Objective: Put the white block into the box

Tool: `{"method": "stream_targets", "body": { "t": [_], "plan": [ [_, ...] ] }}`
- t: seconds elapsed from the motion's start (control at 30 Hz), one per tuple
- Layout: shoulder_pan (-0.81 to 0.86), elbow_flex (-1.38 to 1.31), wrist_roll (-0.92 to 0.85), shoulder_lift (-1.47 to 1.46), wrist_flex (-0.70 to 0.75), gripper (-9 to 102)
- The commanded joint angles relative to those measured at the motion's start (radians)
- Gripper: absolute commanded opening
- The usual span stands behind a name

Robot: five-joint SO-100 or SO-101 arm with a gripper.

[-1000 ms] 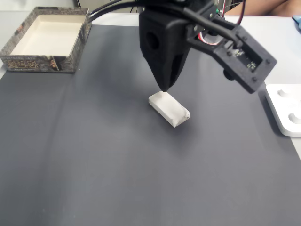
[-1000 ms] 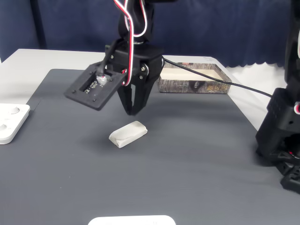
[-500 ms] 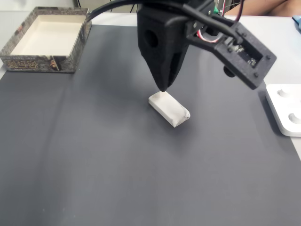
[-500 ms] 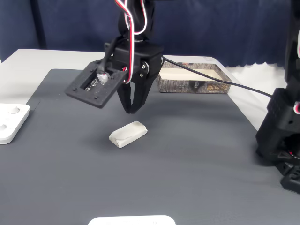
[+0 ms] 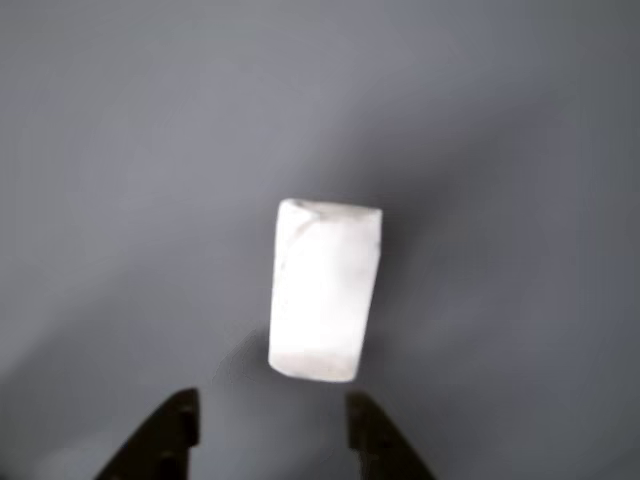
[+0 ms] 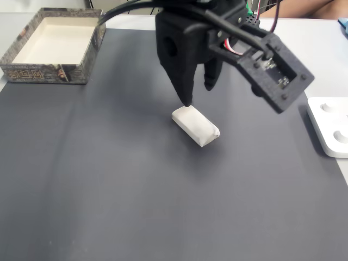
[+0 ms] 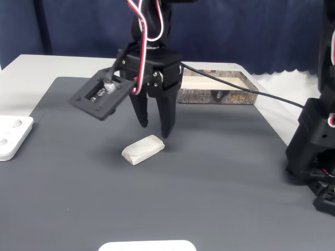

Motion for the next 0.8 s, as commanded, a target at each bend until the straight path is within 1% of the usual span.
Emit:
{"method": "stream_targets", "body": {
  "t": [0.0,0.23,0.5,0.67,0.77],
  "plan": [
    [0.011,-0.064,-0.058,0.006,-0.006,25],
    [0.011,-0.069,-0.127,0.008,-0.008,27],
    [0.018,-0.075,-0.06,0.002,-0.02,27],
    [0.021,-0.089,-0.063,-0.015,-0.064,28],
    [0.028,-0.094,-0.055,-0.029,-0.117,29]
  ]
}}
